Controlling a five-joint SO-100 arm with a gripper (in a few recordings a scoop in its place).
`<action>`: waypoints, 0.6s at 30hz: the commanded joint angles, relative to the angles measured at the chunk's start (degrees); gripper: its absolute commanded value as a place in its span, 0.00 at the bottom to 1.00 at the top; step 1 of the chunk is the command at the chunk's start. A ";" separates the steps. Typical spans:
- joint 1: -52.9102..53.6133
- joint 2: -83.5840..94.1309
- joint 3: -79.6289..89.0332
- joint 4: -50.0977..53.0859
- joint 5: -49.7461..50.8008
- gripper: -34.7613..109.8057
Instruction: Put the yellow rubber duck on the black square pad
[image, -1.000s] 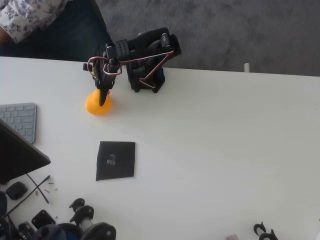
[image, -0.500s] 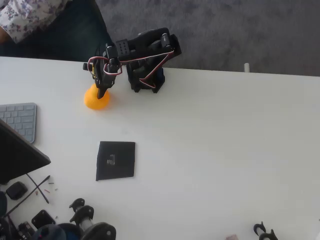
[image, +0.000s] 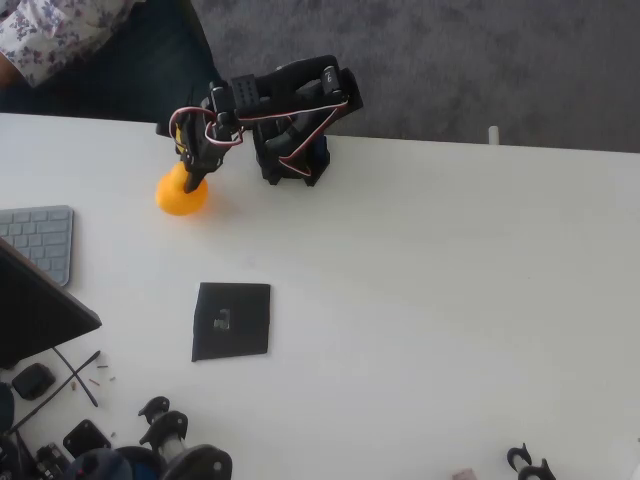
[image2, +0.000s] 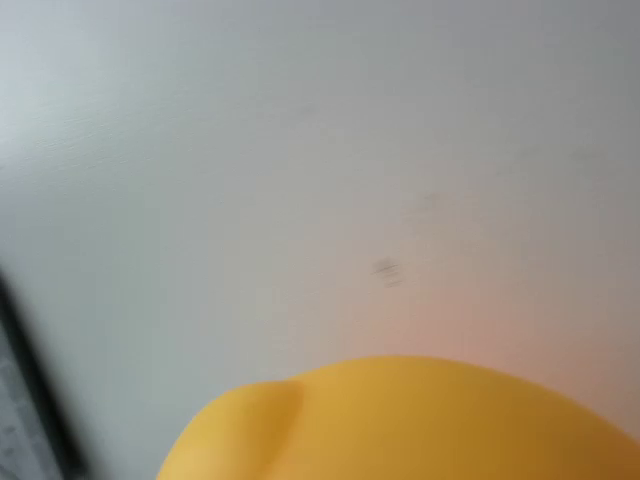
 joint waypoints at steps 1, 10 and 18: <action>-2.02 1.14 -4.92 0.88 1.23 0.32; -13.62 1.05 -8.61 0.88 15.38 0.32; -23.73 1.05 -8.79 0.88 28.65 0.32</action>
